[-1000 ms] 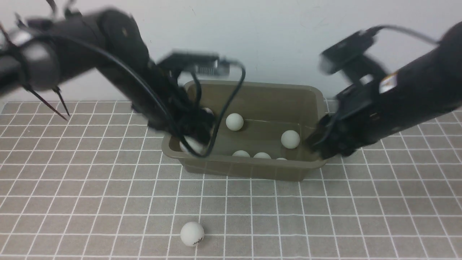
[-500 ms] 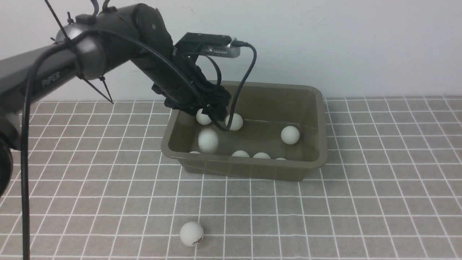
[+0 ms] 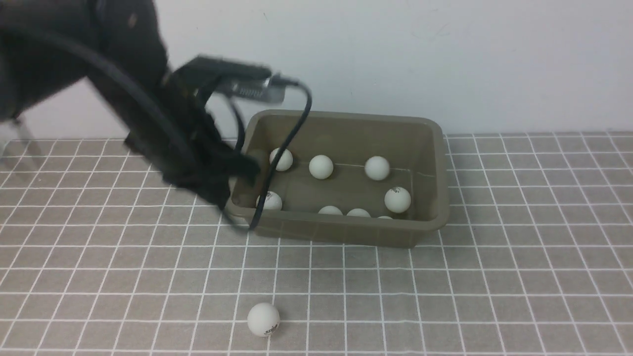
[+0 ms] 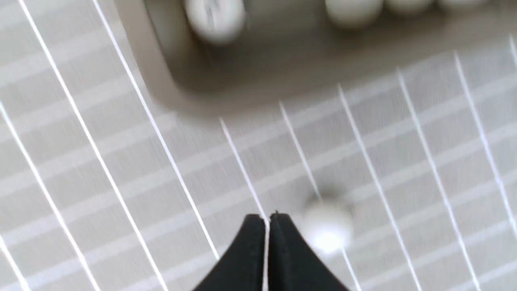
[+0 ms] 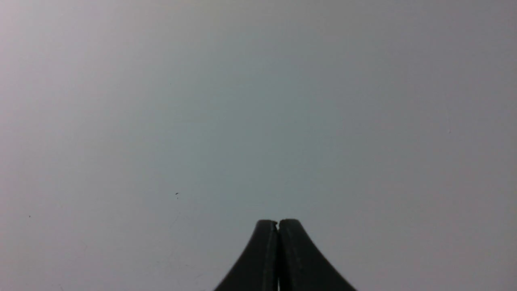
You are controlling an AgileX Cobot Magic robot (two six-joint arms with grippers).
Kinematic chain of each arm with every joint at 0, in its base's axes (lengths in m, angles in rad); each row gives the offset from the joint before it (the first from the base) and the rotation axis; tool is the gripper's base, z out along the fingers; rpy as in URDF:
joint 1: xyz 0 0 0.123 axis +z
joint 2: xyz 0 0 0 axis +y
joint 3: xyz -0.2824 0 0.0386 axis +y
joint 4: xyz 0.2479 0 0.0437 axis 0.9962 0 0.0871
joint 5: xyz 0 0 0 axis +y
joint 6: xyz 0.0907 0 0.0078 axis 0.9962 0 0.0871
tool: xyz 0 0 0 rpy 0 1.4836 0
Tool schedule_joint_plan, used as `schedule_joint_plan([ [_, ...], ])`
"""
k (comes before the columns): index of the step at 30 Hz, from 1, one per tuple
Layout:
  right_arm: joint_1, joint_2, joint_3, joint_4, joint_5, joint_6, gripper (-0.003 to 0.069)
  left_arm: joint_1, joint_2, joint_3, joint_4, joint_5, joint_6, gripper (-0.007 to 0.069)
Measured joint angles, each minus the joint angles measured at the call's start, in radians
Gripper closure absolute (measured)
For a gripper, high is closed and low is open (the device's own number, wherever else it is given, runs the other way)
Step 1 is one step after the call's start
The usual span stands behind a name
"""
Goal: Put the table tennis balls into the box on the grey coffee tablecloth.
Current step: 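Reach for and grasp a ping pong ball on the table beside the basket, then drop the ball into the bin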
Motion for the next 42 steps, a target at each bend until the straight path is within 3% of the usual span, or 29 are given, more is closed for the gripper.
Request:
schedule_joint_plan([
  [2,0.000,0.000,0.017,0.000,-0.021,0.001,0.0672,-0.023,-0.078,0.183,-0.029,-0.106,0.000,0.0629],
  [7,0.000,0.000,0.017,0.000,-0.041,0.001,0.0672,-0.081,-0.102,0.386,-0.055,-0.311,0.021,0.0599],
  [10,0.000,0.000,0.017,0.000,-0.041,0.001,0.0672,-0.117,-0.055,0.413,-0.066,-0.393,0.053,0.0513],
  [12,0.000,0.000,0.017,0.000,-0.040,0.003,0.0672,-0.141,-0.001,0.408,-0.077,-0.437,0.064,0.0406],
  [13,0.000,0.000,0.017,0.000,-0.040,0.004,0.0672,-0.143,0.004,0.409,-0.077,-0.437,0.064,0.0396],
  [15,0.000,0.000,0.017,0.000,-0.032,0.011,0.0672,-0.154,0.072,0.401,-0.086,-0.458,0.065,0.0249],
  [18,0.000,0.000,0.017,0.000,-0.032,0.011,0.0672,-0.154,0.130,0.399,-0.086,-0.472,0.062,0.0114],
  [20,0.000,0.000,0.017,0.000,-0.032,0.011,0.0672,-0.154,0.161,0.399,-0.086,-0.489,0.062,0.0079],
  [22,0.000,0.000,0.017,0.000,-0.032,0.010,0.0672,-0.154,0.178,0.399,-0.086,-0.499,0.062,0.0091],
  [24,0.000,0.000,0.017,0.000,-0.031,0.010,0.0672,-0.154,0.184,0.397,-0.087,-0.509,0.062,0.0184],
  [25,0.000,0.000,0.017,0.000,-0.031,0.010,0.0672,-0.154,0.184,0.387,-0.086,-0.504,0.066,0.0286],
  [32,0.000,0.000,0.017,-0.054,-0.028,0.007,0.0672,-0.154,0.050,0.175,-0.079,-0.358,0.102,0.0272],
  [42,0.000,0.000,0.017,-0.091,-0.012,0.006,0.0672,-0.154,0.062,-0.100,-0.008,-0.556,0.115,0.0272],
])
